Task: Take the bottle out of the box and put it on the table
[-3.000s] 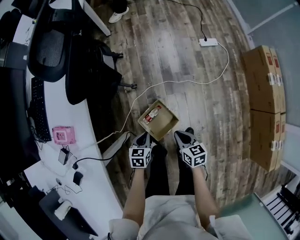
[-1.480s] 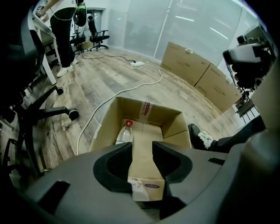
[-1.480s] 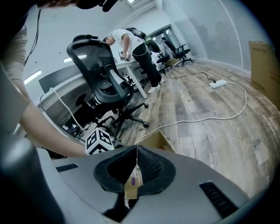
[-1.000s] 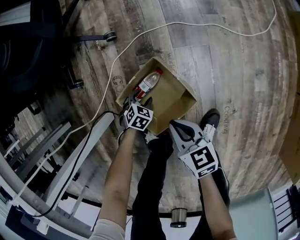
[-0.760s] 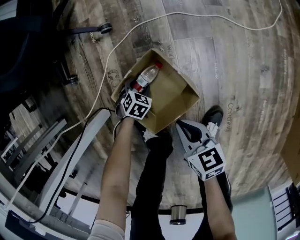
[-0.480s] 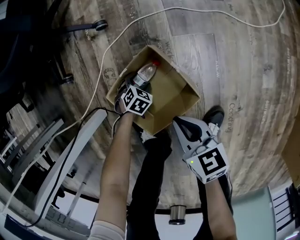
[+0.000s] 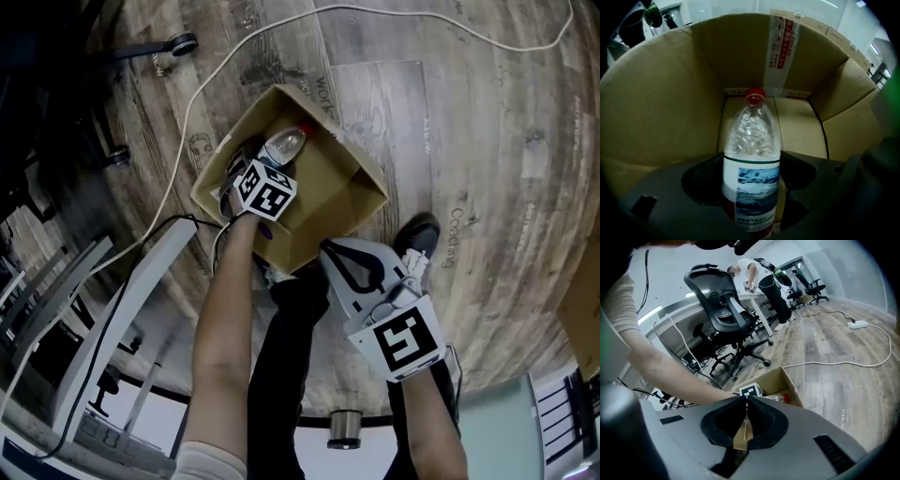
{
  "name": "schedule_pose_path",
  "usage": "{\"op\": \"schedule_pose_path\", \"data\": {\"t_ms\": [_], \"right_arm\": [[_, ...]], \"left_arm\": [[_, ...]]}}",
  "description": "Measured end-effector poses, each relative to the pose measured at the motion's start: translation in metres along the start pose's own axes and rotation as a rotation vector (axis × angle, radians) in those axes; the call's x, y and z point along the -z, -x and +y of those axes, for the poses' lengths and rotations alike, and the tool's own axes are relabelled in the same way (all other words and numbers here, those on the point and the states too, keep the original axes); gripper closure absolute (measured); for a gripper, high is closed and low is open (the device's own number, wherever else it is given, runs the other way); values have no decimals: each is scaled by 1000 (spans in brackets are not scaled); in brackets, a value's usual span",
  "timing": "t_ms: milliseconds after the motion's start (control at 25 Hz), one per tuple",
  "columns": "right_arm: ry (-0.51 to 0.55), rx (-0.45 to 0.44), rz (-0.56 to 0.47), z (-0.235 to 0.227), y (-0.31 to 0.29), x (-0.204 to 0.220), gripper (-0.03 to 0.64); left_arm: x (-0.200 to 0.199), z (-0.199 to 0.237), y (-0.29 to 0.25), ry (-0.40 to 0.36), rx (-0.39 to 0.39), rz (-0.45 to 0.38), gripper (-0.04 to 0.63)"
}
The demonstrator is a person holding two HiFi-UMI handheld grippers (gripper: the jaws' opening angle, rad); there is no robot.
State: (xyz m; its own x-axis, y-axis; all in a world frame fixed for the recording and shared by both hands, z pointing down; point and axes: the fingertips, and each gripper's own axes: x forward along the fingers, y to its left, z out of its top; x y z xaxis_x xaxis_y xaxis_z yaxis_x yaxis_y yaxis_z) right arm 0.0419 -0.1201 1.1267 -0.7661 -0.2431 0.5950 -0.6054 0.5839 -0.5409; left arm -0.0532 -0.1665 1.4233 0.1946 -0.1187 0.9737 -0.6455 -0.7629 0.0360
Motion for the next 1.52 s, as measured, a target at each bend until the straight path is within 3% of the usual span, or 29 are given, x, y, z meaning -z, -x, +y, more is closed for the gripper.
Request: {"op": "schedule_pose_path", "data": {"t_ms": [200,480,720,840,960,1080,1320,1520], "right_arm": [[14,-4,10,-8,7,5,575],[-28,13,-8,-16,17,3,575],[-43,18,-26,-11,14,-5,575],[-24,12,-66,-4,14,-18,575],[20,23,-15,2,24,-14,575],[-2,81,20,-3,43,0,575],[5,155,58,-7,81,-12,575],[10,187,45,8,100,-51,575]], "left_arm": [[1,-6,-3,-23,69,-27,270],[0,-13,7,21,44,-28,284],[-14,-52,43,-91,106,-48,284],[-22,-61,64,-45,125,-59,284],[-34,-67,90,23,143,-78,284],[-42,-72,118,72,162,-93,284],[-63,-72,172,85,165,-143,284],[-85,-73,236,115,170,-223,284]]}}
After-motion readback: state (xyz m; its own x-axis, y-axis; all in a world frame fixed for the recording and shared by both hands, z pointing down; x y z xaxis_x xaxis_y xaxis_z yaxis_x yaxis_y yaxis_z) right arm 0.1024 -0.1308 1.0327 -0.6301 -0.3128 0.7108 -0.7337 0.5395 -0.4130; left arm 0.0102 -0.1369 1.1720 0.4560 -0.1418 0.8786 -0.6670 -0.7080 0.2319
